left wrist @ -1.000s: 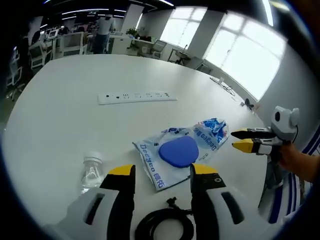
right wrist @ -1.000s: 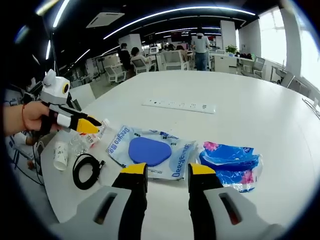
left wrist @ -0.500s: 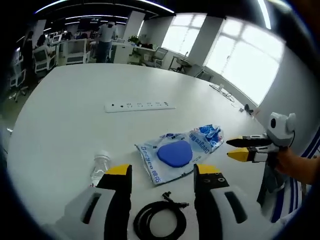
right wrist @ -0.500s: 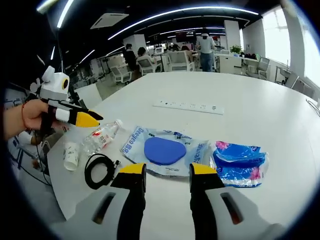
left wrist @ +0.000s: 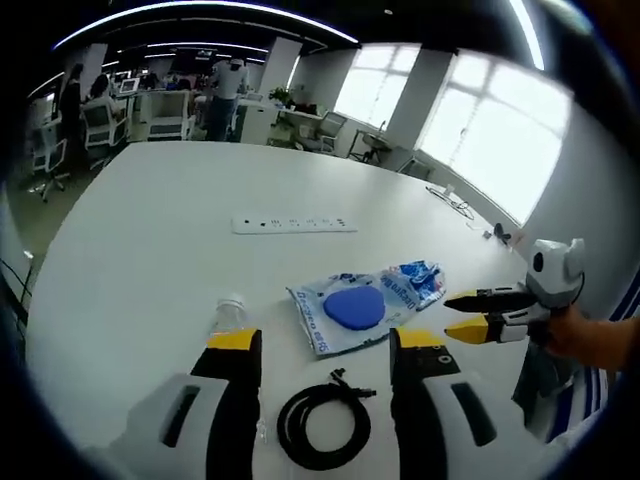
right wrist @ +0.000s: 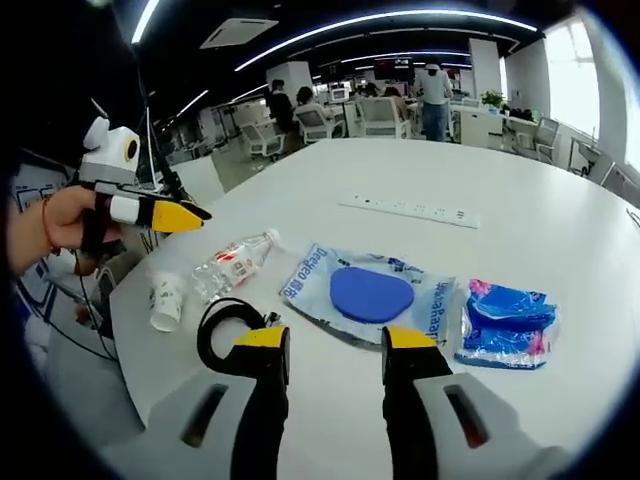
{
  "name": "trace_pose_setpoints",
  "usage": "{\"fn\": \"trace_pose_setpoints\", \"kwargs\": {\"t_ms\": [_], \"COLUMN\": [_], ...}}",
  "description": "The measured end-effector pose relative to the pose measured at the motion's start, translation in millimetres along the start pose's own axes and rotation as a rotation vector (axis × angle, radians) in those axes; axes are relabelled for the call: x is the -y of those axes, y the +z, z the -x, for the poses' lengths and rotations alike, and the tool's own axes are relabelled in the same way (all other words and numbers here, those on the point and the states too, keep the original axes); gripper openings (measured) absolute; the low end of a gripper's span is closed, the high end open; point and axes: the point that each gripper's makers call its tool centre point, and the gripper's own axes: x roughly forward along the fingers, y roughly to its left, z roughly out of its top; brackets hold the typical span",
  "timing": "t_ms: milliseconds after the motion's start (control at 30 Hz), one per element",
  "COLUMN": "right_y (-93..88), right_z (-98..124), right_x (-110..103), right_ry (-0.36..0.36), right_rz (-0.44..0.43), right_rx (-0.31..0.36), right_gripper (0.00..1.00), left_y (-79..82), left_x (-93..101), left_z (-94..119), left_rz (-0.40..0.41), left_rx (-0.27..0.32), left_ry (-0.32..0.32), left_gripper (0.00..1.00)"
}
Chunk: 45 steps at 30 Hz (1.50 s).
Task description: Arrange the tabletop items into an orderly group along one side of the table until the central work area is clear of visible clutter.
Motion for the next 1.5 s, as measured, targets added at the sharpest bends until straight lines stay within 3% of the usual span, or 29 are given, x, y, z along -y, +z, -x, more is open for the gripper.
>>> {"fn": "trace_pose_setpoints", "kwargs": {"t_ms": [500,1000,1500], "right_y": [-3.7,-21.8,-40.6], "right_z": [-13.5,-41.1,-77.6], "right_x": [-34.2,-72.8,-88.1], "right_ry": [0.057,0.114,0.127], "right_rz": [0.051,0.119,0.156], "right_rx": [-0.064,-0.175,-0.278], "right_gripper": [0.40,0.40,0.39], "left_y": [-11.8,-31.0,-41.9], "left_x": [-8.5,-23.2,-39.5], "left_z": [36.4,69.5,87.7], "left_rz": [0.025,0.063,0.057], "left_rx": [0.031,0.060,0.074], "left_ry": [0.023,0.051,0.075], "left_gripper": [0.52,0.51,0.52]}}
